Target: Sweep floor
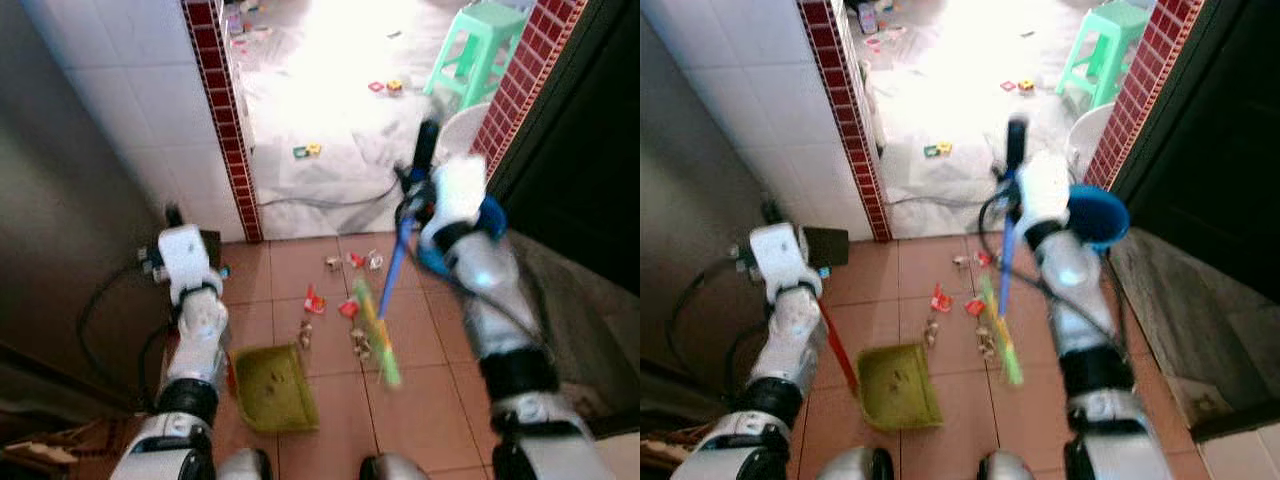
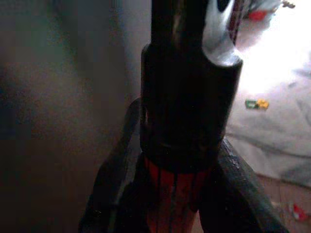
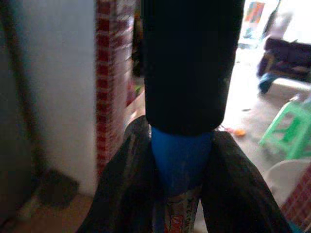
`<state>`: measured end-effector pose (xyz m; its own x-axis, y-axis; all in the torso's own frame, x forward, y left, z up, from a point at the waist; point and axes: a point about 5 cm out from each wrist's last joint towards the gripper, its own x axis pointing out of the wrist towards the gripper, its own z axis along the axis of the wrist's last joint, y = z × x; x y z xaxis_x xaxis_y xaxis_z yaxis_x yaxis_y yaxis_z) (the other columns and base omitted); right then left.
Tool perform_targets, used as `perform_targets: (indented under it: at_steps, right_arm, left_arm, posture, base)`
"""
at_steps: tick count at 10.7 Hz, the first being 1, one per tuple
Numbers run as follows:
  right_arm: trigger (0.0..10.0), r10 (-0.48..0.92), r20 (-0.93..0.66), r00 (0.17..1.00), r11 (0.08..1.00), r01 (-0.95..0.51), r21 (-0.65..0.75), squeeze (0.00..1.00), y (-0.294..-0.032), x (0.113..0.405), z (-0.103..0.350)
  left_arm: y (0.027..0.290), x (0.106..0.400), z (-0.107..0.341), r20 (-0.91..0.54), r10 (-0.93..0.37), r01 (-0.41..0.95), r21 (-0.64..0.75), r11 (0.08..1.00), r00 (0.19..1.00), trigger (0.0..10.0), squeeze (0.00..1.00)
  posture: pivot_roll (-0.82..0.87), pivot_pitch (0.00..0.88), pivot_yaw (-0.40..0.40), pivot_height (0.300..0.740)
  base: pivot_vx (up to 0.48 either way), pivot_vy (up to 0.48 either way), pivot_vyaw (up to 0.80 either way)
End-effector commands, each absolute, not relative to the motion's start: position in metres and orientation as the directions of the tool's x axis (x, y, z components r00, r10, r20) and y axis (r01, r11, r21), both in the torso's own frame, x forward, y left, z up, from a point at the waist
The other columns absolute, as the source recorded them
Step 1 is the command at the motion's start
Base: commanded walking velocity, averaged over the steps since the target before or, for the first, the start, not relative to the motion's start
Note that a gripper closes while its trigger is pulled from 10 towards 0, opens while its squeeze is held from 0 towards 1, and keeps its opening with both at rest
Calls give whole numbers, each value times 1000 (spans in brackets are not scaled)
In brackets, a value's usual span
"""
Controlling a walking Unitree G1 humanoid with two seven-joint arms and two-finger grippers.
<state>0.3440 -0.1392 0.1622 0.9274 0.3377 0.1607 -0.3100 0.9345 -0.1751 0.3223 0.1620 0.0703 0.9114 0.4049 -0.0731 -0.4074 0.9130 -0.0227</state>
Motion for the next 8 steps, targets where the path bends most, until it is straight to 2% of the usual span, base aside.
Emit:
perform_targets:
  at_steps: [1, 4, 5, 7, 8]
  right_arm:
    - [10000, 366, 175, 914, 925, -337, -175, 0, -132, 344, 167]
    - [10000, 380, 124, 917, 925, -375, -66, 0, -124, 342, 158]
    - [10000, 396, 102, 912, 917, -399, 6, 0, -120, 343, 158]
    - [10000, 391, 128, 912, 880, -411, 238, 0, -118, 346, 171]
    - [10000, 398, 147, 905, 863, -424, 274, 0, -119, 347, 179]
  left_arm:
    - [158, 324, 69, -89, 388, -391, -20, 920, 917, 10000, 0]
    - [145, 324, 53, -198, 355, -365, -16, 931, 914, 10000, 0]
    - [138, 325, 54, -194, 331, -340, -14, 940, 924, 10000, 0]
    - [136, 326, 54, -199, 326, -337, -21, 941, 924, 10000, 0]
    - [136, 326, 54, -197, 323, -333, -19, 943, 926, 10000, 0]
  posture:
    - [-140, 66, 29, 740]
    - [-145, 70, 31, 740]
    - [-145, 70, 31, 740]
    - [-148, 71, 36, 740]
    - [-148, 71, 36, 740]
  base:
    - [0, 0, 0]
    - [0, 0, 0]
    - [0, 0, 0]
    - [0, 0, 0]
    - [0, 0, 0]
